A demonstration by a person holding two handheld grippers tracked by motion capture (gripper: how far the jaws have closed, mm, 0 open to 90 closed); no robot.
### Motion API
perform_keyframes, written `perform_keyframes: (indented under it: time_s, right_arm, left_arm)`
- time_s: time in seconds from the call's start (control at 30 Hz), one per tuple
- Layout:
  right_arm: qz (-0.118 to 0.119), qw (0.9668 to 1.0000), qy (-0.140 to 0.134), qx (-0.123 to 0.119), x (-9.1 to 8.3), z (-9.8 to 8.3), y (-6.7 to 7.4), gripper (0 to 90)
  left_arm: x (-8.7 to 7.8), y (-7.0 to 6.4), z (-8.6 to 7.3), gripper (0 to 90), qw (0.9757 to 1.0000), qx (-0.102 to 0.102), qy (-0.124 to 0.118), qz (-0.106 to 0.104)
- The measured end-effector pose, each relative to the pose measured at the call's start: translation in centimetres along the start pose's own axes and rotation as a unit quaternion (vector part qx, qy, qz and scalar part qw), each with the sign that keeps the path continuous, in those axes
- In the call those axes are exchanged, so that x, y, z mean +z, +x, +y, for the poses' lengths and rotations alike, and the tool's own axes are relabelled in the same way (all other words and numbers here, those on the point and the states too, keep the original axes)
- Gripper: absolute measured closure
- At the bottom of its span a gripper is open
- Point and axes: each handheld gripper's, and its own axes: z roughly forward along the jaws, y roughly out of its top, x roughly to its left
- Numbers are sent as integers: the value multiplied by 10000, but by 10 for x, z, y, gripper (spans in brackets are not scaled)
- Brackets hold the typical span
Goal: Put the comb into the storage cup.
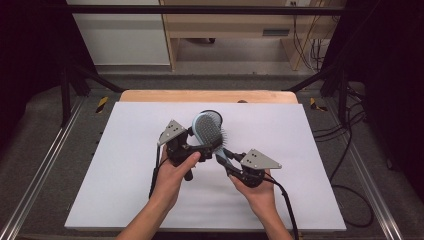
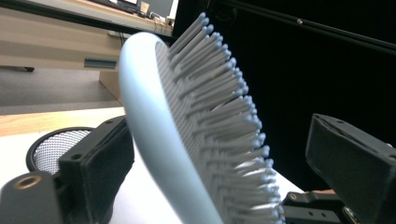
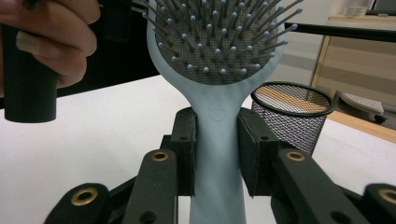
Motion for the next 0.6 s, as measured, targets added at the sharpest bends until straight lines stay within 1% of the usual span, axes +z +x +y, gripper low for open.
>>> perform_keyframes:
  time_s: [0.03, 0.07, 0.1, 0.17, 0.23, 0.3, 0.37, 0.4, 0.43, 0.6]
  right_arm:
    - [0, 10000, 0, 0, 0, 0, 0, 694]
    - [0, 10000, -11, -33, 1, 0, 2, 694]
    - [0, 10000, -11, -33, 1, 0, 2, 694]
    - [-4, 10000, -17, -77, 2, 1, 5, 694]
    - [-9, 10000, -31, -90, 2, 1, 5, 694]
    - [-19, 9999, -42, -114, 2, 1, 6, 694]
    - [-35, 9999, -51, -127, 2, 1, 6, 694]
    - [-62, 9999, -56, -132, 2, 1, 6, 694]
    - [-62, 9999, -56, -132, 2, 1, 6, 694]
    - [-97, 9999, -75, -112, 2, 1, 6, 694]
  left_arm:
    - [-1, 0, 0, 92, 10000, -8, -26, 5]
    - [-1, 0, 1, 120, 10000, -28, -57, 7]
    - [-2, 0, 1, 120, 10000, -34, -72, 11]
    - [-3, 0, 2, 149, 9999, -46, -92, 25]
    - [-4, 0, 3, 156, 9999, -75, -76, 33]
    - [-5, -1, 3, 189, 9999, -98, -73, 21]
    - [-6, -1, 4, 193, 9999, -132, -71, 28]
    - [-7, -1, 4, 219, 9999, -140, -75, 34]
    - [-7, -1, 3, 219, 9999, -146, -70, 35]
    - [-6, 0, 2, 259, 9997, -246, -34, -32]
